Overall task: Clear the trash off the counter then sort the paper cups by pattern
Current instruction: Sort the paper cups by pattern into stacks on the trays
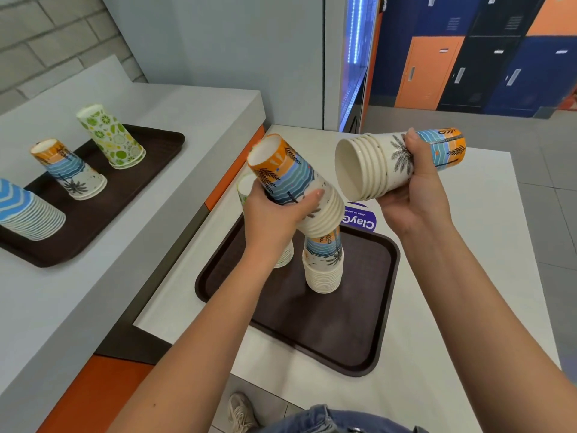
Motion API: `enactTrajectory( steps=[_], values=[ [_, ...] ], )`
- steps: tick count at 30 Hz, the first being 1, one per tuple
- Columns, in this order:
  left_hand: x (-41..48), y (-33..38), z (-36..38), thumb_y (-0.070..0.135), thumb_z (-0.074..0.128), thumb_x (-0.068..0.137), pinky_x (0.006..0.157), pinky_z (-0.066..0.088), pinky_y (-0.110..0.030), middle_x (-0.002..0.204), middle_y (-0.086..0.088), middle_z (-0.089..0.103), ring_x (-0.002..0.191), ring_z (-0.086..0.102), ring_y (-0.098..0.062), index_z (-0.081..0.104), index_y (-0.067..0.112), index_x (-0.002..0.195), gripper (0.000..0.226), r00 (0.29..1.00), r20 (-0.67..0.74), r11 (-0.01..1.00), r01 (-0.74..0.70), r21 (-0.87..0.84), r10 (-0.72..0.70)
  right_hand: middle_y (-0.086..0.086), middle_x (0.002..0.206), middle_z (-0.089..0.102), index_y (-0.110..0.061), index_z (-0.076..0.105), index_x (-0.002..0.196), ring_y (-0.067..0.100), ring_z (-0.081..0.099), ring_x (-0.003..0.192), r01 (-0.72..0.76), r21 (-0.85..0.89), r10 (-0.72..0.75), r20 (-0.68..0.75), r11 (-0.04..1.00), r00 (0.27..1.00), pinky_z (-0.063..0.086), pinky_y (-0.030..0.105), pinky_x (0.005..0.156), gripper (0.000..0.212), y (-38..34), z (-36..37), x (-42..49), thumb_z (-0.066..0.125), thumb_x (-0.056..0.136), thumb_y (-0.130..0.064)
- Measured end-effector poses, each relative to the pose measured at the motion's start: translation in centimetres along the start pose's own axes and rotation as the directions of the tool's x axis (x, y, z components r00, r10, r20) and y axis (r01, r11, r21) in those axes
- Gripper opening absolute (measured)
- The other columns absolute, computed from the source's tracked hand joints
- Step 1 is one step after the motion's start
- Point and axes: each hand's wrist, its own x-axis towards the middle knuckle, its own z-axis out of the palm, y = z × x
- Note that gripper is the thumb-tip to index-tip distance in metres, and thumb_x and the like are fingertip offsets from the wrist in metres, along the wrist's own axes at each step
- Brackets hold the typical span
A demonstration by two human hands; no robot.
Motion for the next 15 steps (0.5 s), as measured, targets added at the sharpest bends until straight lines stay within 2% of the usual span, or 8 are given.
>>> enactTrajectory(
  steps=[4,9,11,13,15],
  values=[
    [1.0,0.8,-1.3,0.021,0.086,0.065,0.081,0.057,-0.028,0.102,0.004,0.071,0.094,0.069,-0.009,0.062,0.014,0.108,0.050,0.994,-0.099,0.992,0.023,-0.124,-0.035,0.004,0.106,0.067,-0.015,0.059,0.100,0.020,0.063,0.109,-0.034,0.007,0.034,0.019,0.999,0.999,0.047,0.045,0.102,0.015,0.1,0.9,0.3,0.064,0.088,-0.024],
    [2.9,1.9,-4.3,0.024,0.086,0.063,0.087,0.056,-0.038,0.103,0.001,0.072,0.096,0.070,-0.014,0.064,0.018,0.105,0.048,0.983,-0.156,0.966,0.053,-0.254,-0.095,0.004,0.102,0.068,-0.015,0.059,0.098,0.022,0.062,0.116,-0.078,-0.006,0.078,0.068,0.997,0.995,0.048,0.045,0.100,0.014,1.5,4.5,0.9,0.065,0.088,-0.022],
    [3.8,2.8,-6.3,0.023,0.087,0.061,0.084,0.057,-0.034,0.100,0.002,0.073,0.095,0.070,-0.012,0.064,0.021,0.100,0.045,0.975,-0.206,0.964,0.022,-0.266,-0.080,0.004,0.102,0.068,-0.015,0.060,0.098,0.021,0.062,0.115,-0.092,-0.007,0.093,0.108,0.996,0.990,0.048,0.045,0.101,0.013,2.6,6.8,1.2,0.065,0.087,-0.020],
    [4.9,3.6,-8.8,0.014,0.085,0.066,0.077,0.055,-0.025,0.094,0.006,0.072,0.088,0.070,-0.007,0.064,0.022,0.096,0.037,0.962,-0.268,0.964,-0.026,-0.266,-0.047,0.003,0.099,0.068,-0.015,0.060,0.098,0.020,0.064,0.107,-0.109,-0.021,0.111,0.161,0.994,0.981,0.048,0.044,0.101,0.012,4.1,9.2,1.5,0.065,0.088,-0.020],
    [6.4,4.1,-12.0,0.012,0.084,0.068,0.075,0.055,-0.022,0.094,0.005,0.072,0.087,0.070,-0.006,0.063,0.018,0.098,0.036,0.946,-0.325,0.970,-0.070,-0.234,-0.010,0.003,0.099,0.067,-0.016,0.059,0.096,0.020,0.063,0.105,-0.134,-0.024,0.136,0.210,0.991,0.968,0.046,0.044,0.102,0.010,6.1,11.8,1.8,0.064,0.088,-0.019]
  ],
)
